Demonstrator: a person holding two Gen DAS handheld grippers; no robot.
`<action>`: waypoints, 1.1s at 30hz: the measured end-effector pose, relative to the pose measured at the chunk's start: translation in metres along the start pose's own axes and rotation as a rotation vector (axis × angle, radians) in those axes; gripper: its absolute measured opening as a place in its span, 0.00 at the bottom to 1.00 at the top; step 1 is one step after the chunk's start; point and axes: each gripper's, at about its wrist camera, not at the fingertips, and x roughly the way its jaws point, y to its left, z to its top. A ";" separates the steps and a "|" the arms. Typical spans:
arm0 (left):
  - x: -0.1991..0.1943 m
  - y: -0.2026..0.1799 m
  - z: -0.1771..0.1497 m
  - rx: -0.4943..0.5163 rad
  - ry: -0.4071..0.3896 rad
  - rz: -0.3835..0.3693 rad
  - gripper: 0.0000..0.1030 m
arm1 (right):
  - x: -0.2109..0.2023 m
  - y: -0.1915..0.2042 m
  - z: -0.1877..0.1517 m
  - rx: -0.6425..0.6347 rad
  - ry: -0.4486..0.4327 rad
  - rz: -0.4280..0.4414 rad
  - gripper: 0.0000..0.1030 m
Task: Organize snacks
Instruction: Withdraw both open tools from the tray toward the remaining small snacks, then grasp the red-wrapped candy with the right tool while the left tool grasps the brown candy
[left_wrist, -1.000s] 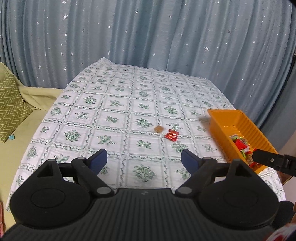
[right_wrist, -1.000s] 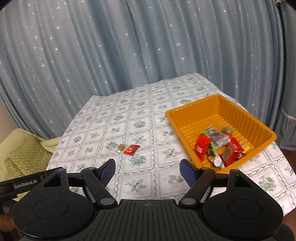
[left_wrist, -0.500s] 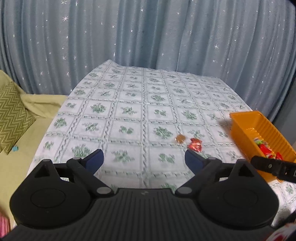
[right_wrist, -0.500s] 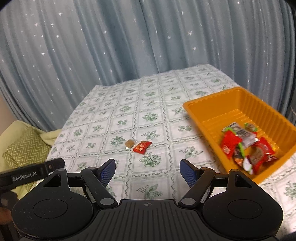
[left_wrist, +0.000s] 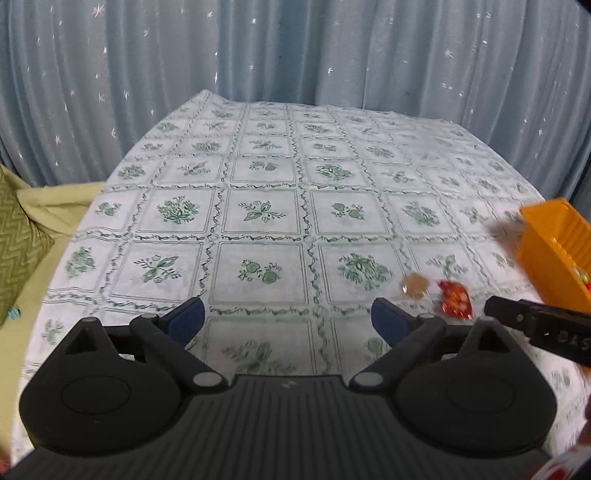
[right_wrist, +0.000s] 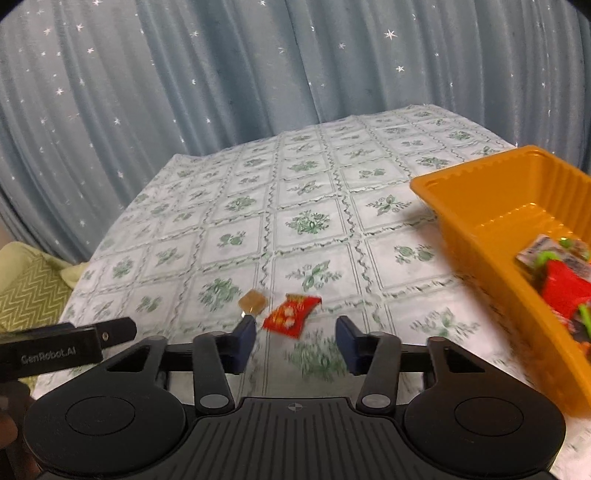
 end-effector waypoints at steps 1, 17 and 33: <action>0.005 0.001 0.001 -0.009 0.004 -0.006 0.93 | 0.007 0.000 0.002 0.005 0.000 0.000 0.43; 0.039 -0.018 0.013 0.040 0.028 -0.113 0.93 | 0.054 0.003 0.001 -0.107 0.024 -0.057 0.25; 0.073 -0.095 0.003 0.368 0.020 -0.279 0.65 | 0.015 -0.039 -0.013 -0.181 0.045 -0.098 0.24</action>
